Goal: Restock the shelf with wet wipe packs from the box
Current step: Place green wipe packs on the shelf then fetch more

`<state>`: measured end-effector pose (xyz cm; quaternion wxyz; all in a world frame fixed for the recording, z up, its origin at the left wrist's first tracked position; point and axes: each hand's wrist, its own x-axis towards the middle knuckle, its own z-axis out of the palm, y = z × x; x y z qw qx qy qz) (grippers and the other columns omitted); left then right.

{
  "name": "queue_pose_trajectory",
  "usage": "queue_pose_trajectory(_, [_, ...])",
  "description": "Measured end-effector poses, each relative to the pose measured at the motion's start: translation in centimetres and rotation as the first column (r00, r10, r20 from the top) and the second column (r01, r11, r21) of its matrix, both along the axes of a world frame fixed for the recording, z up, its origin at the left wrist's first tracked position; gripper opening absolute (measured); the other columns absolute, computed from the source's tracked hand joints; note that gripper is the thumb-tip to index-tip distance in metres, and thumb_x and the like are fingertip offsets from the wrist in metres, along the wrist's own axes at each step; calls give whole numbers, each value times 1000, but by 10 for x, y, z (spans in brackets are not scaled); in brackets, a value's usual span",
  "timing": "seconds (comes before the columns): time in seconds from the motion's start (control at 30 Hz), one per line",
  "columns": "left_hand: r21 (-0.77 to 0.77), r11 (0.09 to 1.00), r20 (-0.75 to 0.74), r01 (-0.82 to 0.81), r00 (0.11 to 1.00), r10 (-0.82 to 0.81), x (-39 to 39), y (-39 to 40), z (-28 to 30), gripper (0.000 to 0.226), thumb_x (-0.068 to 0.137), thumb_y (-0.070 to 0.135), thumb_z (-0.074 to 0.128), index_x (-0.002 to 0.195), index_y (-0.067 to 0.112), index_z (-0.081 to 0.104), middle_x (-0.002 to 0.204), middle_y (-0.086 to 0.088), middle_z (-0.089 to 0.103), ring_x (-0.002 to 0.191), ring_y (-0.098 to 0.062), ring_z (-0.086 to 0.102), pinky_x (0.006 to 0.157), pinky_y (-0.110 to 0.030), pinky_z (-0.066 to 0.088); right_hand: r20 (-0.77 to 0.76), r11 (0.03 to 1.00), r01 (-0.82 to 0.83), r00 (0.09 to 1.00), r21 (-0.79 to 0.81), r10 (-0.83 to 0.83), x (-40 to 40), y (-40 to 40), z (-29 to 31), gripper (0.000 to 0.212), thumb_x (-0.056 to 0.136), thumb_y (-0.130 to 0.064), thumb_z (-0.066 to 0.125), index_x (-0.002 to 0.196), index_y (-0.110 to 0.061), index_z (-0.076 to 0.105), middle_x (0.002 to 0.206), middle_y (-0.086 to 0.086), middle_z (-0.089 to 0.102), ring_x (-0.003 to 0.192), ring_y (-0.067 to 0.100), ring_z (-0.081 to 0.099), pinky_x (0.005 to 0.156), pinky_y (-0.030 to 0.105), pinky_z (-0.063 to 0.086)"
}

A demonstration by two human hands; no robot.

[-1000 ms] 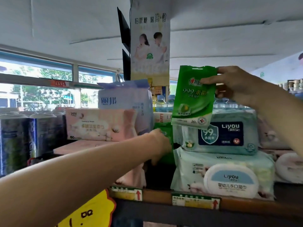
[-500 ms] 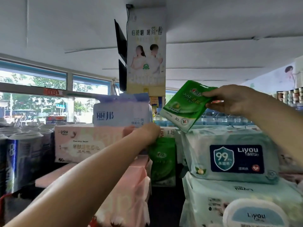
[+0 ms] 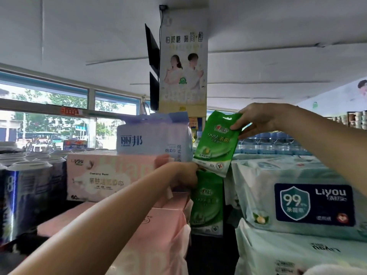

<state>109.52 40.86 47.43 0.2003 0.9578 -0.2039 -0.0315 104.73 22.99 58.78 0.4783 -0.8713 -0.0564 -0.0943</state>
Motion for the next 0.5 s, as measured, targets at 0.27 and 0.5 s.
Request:
queue_pose_trajectory(0.27, [79, 996, -48, 48, 998, -44, -36, 23, 37, 31, 88, -5, 51, 118, -3, 59, 86, -5, 62, 73, -17, 61, 69, -23, 54, -117, 982, 9, 993, -188, -32, 20, 16, -5, 4, 87, 5, 56, 90, 3, 57, 94, 18, 62, 81, 26, 63, 64, 31, 57])
queue_pose_trajectory(0.5, [258, 963, 239, -82, 971, 19, -44, 17, 29, 32, 84, 6, 60, 116, 6, 62, 107, -8, 66, 94, -21, 64, 91, -31, 52, -177, 837, -18, 980, -547, -95, 19, 49, -33, 7, 86, 1, 58, 88, 7, 59, 93, 18, 67, 68, 17, 63, 70, 27, 56])
